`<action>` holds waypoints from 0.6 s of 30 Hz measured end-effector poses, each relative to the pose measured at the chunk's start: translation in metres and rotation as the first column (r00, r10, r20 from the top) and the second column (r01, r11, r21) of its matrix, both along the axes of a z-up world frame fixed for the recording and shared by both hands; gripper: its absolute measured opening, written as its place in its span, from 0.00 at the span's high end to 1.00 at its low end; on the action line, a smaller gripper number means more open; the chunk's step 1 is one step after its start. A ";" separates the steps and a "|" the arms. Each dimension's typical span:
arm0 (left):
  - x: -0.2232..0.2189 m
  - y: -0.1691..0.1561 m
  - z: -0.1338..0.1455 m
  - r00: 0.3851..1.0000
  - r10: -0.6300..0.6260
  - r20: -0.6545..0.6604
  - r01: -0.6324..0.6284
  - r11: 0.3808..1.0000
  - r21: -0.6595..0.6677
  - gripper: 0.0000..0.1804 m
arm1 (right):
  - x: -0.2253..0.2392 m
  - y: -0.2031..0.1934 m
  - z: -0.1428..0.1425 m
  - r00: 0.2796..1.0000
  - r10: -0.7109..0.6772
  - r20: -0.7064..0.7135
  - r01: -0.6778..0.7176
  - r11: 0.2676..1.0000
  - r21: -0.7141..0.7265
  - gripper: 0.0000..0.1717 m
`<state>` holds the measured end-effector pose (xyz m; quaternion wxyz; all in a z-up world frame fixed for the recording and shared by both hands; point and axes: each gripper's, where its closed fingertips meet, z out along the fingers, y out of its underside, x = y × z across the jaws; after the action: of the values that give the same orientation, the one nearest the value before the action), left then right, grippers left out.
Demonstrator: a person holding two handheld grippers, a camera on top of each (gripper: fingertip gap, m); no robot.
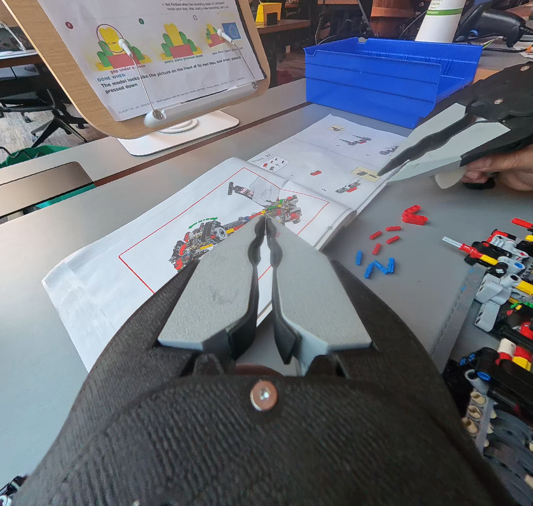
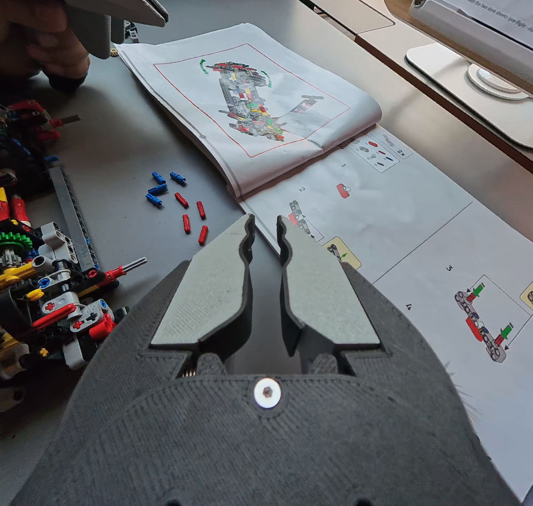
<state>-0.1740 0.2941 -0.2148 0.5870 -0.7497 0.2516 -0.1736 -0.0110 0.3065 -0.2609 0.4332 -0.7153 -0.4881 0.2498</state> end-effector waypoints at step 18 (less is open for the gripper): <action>-0.005 -0.007 0.028 0.999 0.019 -0.026 -0.020 0.999 -0.039 0.92 | 0.010 0.015 -0.002 0.997 -0.082 0.013 0.082 0.997 0.008 0.98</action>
<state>-0.1792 0.2872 -0.1863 0.5704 -0.7658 0.2482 -0.1630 -0.0013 0.3214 -0.2629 0.4426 -0.7348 -0.4620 0.2254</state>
